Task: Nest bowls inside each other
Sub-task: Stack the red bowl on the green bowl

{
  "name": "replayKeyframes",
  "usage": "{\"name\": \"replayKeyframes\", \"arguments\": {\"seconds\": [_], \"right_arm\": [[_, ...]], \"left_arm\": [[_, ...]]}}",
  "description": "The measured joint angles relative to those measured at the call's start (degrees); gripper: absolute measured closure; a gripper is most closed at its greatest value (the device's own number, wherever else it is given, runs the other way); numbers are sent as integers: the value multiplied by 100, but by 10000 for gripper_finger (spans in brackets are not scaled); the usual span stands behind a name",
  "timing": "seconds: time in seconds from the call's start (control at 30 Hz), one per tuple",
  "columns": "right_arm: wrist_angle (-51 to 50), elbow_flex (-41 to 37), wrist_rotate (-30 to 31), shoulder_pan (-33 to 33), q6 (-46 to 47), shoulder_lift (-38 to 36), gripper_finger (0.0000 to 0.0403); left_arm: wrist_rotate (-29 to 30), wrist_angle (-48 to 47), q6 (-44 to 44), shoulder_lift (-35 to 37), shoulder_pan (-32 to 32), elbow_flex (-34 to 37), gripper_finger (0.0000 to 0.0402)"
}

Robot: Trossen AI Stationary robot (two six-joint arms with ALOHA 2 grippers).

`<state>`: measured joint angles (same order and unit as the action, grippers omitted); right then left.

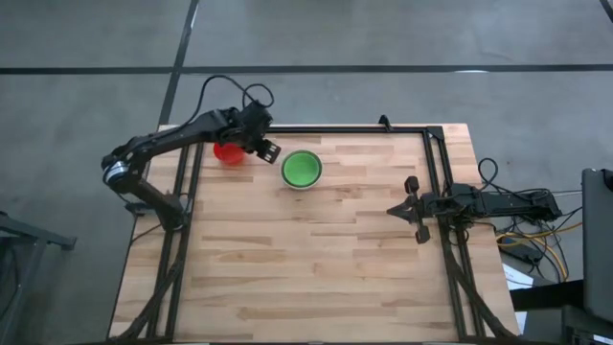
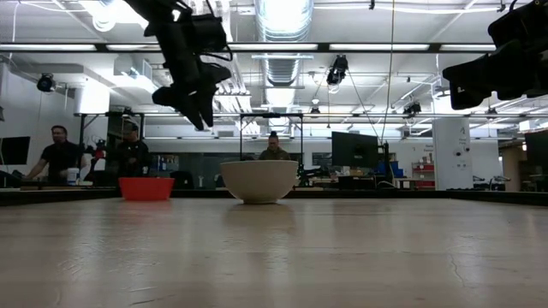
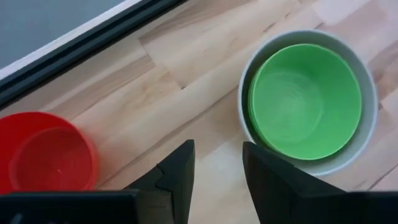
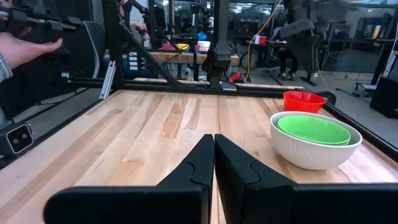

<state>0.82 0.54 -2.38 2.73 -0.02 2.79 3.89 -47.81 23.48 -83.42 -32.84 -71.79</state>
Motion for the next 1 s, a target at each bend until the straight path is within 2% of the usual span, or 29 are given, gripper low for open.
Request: {"name": "replayKeyframes", "arguments": {"seconds": [0.27, 0.5, 1.0], "right_arm": [[0, 0, 1, -1, 1, 0, 394], [0, 0, 1, 0, 1, 0, 394], [0, 1, 1, 1, -1, 0, 394]], "left_arm": [[-55, 346, 241, 658, -287, 862, 261], [-431, 535, 318, 895, -660, 1467, 261], [-449, 479, 57, 911, -1331, 1804, 261]]}}
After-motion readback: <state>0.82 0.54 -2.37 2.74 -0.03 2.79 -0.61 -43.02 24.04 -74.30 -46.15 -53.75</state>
